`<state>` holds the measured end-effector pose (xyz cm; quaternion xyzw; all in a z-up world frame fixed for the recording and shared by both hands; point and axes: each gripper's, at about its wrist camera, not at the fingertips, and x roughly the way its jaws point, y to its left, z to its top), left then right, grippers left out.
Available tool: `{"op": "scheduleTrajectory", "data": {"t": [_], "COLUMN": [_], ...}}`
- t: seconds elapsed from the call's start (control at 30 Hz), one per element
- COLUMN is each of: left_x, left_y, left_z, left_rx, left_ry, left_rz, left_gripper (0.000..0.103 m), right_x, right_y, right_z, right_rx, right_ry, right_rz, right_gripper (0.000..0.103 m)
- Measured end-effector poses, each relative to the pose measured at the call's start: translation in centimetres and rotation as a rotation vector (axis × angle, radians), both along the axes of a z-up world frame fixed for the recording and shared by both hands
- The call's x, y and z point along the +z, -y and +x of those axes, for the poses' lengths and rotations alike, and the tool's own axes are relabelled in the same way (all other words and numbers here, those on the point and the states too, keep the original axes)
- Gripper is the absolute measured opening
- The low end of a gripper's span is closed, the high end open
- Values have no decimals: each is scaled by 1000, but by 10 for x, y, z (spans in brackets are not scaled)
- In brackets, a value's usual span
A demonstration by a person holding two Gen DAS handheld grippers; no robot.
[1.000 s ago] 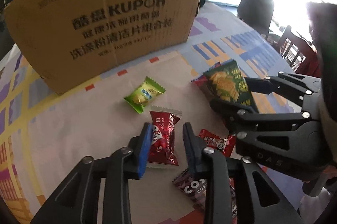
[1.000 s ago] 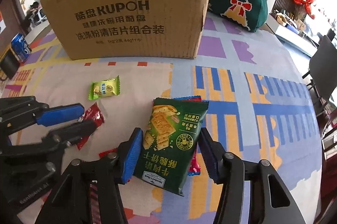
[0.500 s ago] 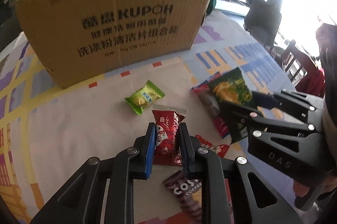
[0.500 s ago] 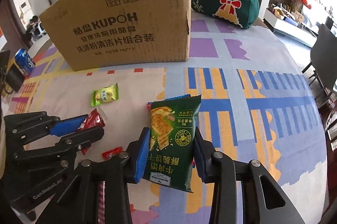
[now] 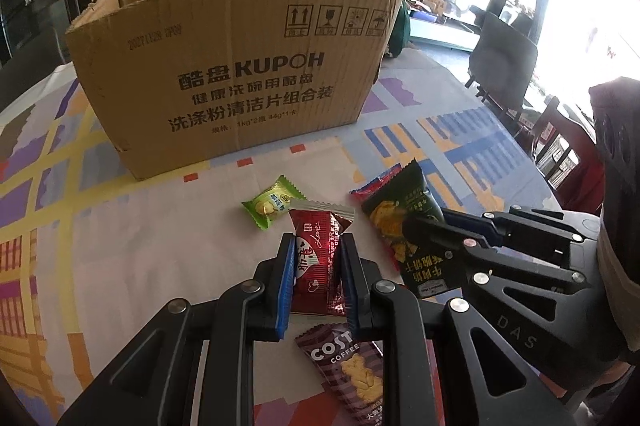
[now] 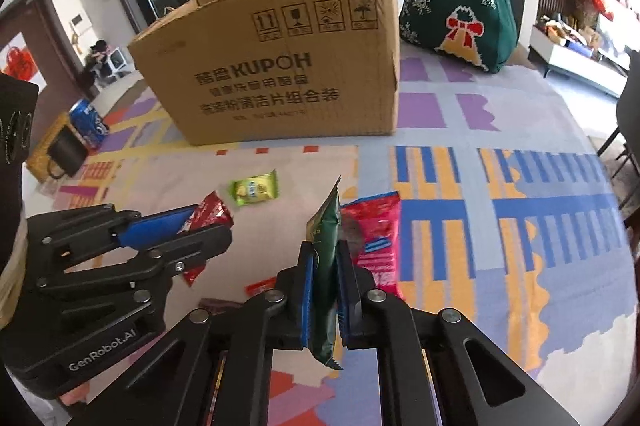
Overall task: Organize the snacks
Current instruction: 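Carry both snacks over the box and open both tools to release them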
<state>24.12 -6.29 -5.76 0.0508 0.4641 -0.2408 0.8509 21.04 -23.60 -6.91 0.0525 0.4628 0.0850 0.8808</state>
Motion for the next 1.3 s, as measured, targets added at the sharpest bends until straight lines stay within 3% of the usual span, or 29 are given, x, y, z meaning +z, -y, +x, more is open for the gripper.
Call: {"op": "scheduleTrajectory", "data": {"t": [0.4, 0.87, 1.3], "left_x": [28, 89, 130], "left_y": [-7, -15, -27], "left_z": [-2, 15, 50], "left_rx": [48, 111, 163], "left_ry": [67, 204, 285], "left_rz": [-26, -83, -75], "left_gripper": [22, 22, 22], "right_x": [26, 89, 141], "right_y": [3, 2, -7], "right_z": [-4, 13, 49], "right_rx": [-1, 20, 45], "right_ry": [70, 238, 348], "right_rz": [25, 44, 37], "right_gripper": [11, 11, 11]}}
